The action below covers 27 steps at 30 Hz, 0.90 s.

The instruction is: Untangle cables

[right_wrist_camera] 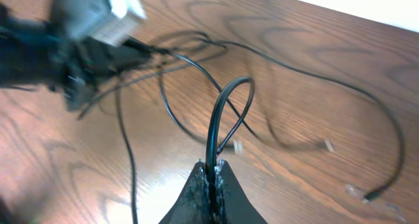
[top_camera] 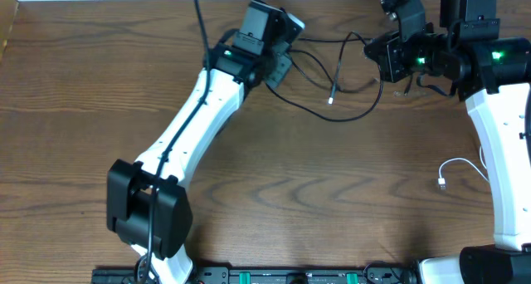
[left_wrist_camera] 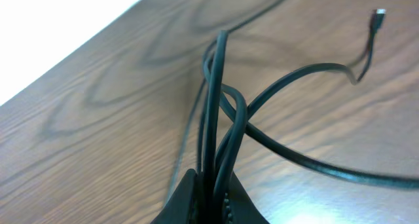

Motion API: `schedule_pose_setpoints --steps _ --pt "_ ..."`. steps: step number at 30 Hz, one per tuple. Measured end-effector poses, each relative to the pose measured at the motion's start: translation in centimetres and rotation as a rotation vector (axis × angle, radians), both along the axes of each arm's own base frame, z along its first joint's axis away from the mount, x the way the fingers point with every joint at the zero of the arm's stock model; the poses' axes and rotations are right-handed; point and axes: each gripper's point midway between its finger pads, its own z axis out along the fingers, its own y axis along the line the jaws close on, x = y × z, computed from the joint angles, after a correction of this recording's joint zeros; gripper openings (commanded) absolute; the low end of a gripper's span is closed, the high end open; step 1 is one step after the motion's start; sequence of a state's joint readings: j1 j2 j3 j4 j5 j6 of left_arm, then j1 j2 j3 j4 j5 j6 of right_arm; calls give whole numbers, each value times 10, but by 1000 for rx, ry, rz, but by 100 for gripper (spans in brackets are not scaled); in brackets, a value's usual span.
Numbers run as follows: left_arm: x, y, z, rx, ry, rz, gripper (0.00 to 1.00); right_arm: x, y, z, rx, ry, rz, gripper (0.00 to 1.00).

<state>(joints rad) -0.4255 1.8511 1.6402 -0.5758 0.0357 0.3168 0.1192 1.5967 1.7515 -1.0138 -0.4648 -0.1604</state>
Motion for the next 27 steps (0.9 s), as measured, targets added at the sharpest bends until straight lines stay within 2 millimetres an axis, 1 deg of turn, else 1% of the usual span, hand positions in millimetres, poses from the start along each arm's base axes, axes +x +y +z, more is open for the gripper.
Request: schedule_pose_setpoints --steps 3,9,12,14,15,16,19,22,23,25,27 --pt "8 22 5 33 -25 54 8 4 -15 -4 -28 9 -56 1" --pt "26 84 15 65 -53 184 8 9 -67 -13 -76 51 -213 1" --pt "33 117 17 66 -56 252 8 10 -89 -14 -74 65 -271 1" --pt "36 143 17 70 -54 302 7 8 -102 -17 -84 82 -307 1" --pt "38 160 17 72 -52 337 8 7 -110 -18 -89 90 -328 1" --pt "38 172 17 74 -51 363 7 6 -119 -20 -97 97 -353 1" --pt "39 226 18 79 -49 477 7 2 -145 -24 -121 126 -436 1" --pt "36 273 18 74 -48 582 7 -2 -161 -27 -138 145 -489 1" --pt "34 285 18 66 -46 608 8 -2 -166 -28 -142 148 -505 1" --pt "29 304 18 42 -41 645 7 -3 -171 -28 -146 152 -524 1" --pt "26 314 20 21 -40 659 7 -4 -173 -28 -147 154 -532 1"
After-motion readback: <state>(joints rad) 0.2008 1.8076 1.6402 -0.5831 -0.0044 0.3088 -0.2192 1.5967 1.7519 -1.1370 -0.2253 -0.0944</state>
